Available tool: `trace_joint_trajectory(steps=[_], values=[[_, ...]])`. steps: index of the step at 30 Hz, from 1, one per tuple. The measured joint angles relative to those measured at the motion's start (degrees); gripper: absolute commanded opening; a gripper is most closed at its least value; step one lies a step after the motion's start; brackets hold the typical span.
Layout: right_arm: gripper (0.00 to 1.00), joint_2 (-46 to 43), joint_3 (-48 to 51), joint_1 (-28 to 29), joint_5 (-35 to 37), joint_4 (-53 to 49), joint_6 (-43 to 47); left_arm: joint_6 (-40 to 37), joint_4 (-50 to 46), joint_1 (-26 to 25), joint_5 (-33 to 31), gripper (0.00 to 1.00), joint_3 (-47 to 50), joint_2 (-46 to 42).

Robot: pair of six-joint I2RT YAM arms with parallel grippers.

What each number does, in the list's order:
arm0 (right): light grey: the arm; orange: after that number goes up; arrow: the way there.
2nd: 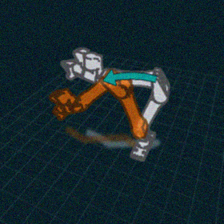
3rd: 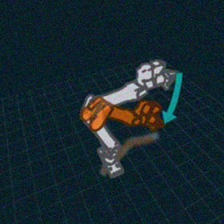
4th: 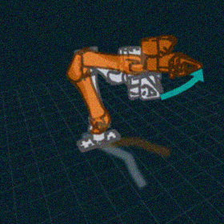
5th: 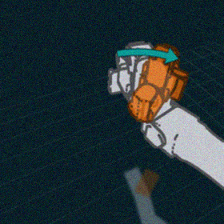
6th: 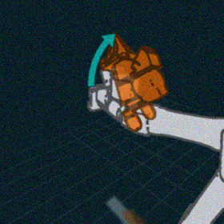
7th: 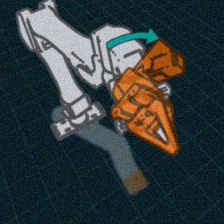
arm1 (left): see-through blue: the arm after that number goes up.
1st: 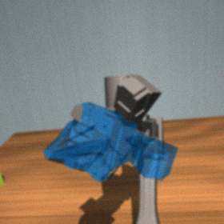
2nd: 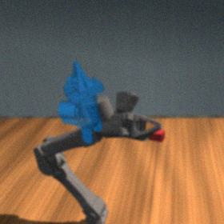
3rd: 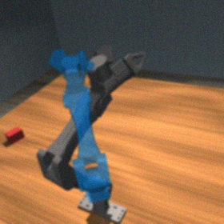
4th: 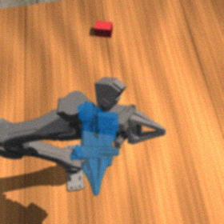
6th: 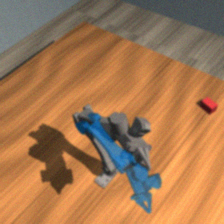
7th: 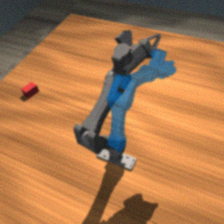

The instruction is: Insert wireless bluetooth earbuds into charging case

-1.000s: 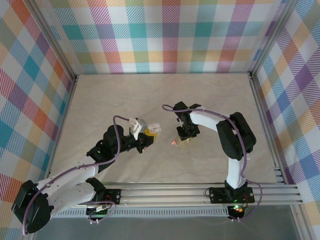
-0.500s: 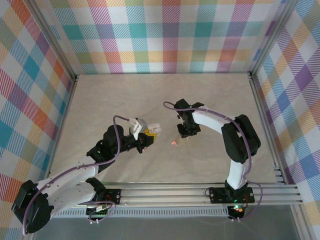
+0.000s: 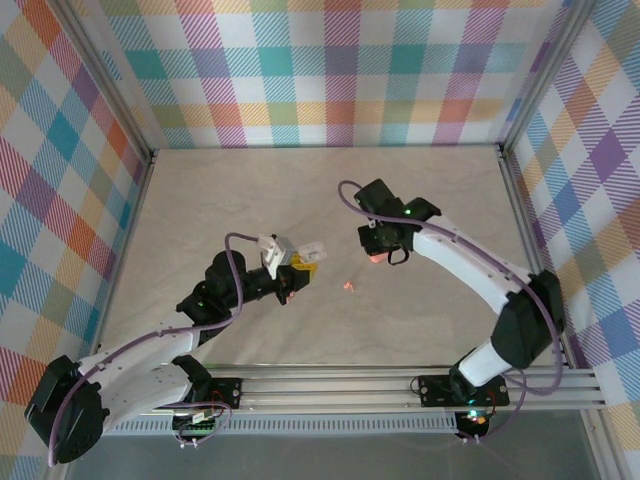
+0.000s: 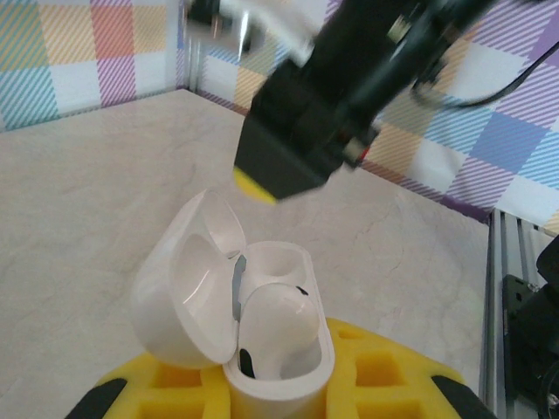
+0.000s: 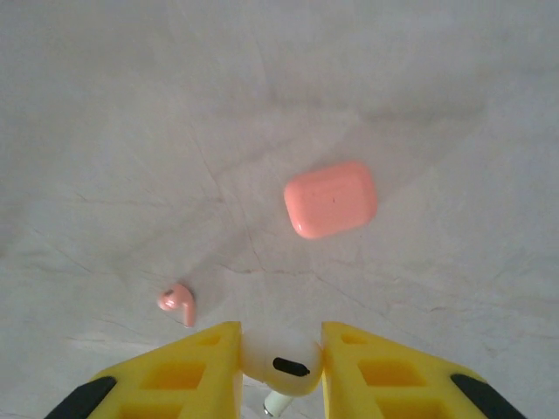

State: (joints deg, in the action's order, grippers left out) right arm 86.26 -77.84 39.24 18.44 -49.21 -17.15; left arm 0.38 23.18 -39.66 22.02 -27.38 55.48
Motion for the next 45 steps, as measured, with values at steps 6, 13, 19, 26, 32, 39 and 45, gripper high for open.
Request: trace_joint_trajectory(steps=[6,13,19,26,32,39,45], values=[[0.27,-6.9,-1.9,3.6,3.8,0.8,0.1,0.0,0.3,0.0,2.4,0.0,-4.3,5.9],[0.27,-12.1,-1.9,6.4,5.4,4.9,0.6,0.5,3.8,-0.2,4.1,0.0,-8.6,11.2],[0.27,-13.7,-1.9,9.1,4.9,8.9,3.3,0.7,4.7,-1.4,4.5,0.0,-12.1,14.7],[0.27,-14.4,-0.7,11.5,4.7,13.5,6.5,2.0,6.0,-1.7,4.5,0.0,-13.4,15.7],[0.27,-14.5,0.7,11.6,4.7,15.3,7.8,3.1,6.2,-1.9,4.5,0.0,-14.0,16.0],[0.27,-14.8,3.1,11.6,4.7,17.1,8.5,4.4,7.2,-1.9,4.4,0.0,-14.2,16.1],[0.27,-15.2,3.2,11.6,4.4,17.5,8.4,5.2,7.2,-1.9,4.4,0.0,-14.8,16.2]])
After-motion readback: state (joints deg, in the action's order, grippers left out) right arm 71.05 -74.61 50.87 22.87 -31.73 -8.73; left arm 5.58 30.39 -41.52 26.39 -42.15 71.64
